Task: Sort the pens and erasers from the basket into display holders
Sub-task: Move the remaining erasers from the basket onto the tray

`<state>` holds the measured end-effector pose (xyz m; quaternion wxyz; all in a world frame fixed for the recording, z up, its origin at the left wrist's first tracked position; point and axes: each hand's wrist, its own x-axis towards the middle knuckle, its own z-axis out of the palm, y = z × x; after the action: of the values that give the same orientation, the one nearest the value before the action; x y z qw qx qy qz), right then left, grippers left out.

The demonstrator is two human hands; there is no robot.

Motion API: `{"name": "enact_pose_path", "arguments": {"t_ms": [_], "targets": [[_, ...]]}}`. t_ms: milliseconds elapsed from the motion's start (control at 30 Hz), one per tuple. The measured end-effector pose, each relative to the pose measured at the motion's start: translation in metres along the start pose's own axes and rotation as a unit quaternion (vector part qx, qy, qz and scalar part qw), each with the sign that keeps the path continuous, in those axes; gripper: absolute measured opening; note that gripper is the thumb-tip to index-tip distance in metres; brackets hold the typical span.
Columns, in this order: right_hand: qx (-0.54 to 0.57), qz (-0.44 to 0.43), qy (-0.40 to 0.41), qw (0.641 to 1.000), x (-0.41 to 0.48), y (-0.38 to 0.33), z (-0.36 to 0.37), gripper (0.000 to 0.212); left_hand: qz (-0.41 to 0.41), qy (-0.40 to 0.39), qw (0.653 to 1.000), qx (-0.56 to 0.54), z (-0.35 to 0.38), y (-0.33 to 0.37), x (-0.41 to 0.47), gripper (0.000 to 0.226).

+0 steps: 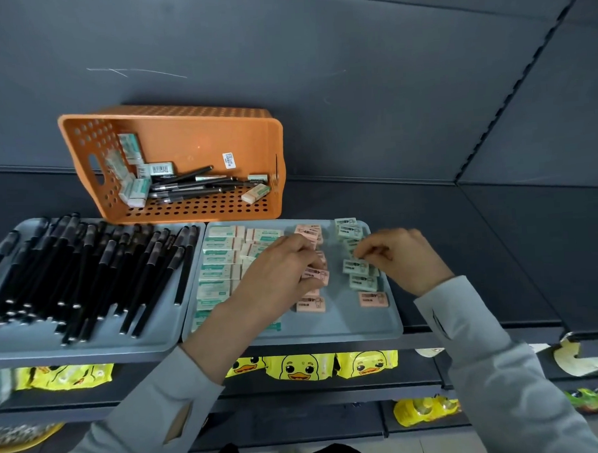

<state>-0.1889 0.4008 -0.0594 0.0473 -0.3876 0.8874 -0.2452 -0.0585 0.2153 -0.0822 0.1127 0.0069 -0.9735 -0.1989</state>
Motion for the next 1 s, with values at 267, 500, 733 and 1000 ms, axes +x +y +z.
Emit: {"name": "enact_pose_path", "arguments": {"t_ms": [267,500,733,1000], "targets": [[-0.029,0.001,-0.008,1.000,-0.008,-0.011,-0.008,0.015,0.011,0.006,1.000,-0.002,0.000,-0.002,0.000,0.036],[-0.060,0.083,-0.076,0.992,-0.049,-0.008,-0.007,0.015,0.023,0.007,1.000,-0.008,0.003,-0.005,-0.001,0.034],[-0.118,0.093,-0.017,0.989,-0.060,-0.013,0.007,0.022,0.026,0.002,1.000,0.012,-0.001,-0.009,0.000,0.031],[-0.017,0.025,-0.003,1.000,-0.056,-0.039,0.007,0.016,0.006,0.078,0.997,-0.004,-0.008,-0.021,-0.011,0.029]]}}
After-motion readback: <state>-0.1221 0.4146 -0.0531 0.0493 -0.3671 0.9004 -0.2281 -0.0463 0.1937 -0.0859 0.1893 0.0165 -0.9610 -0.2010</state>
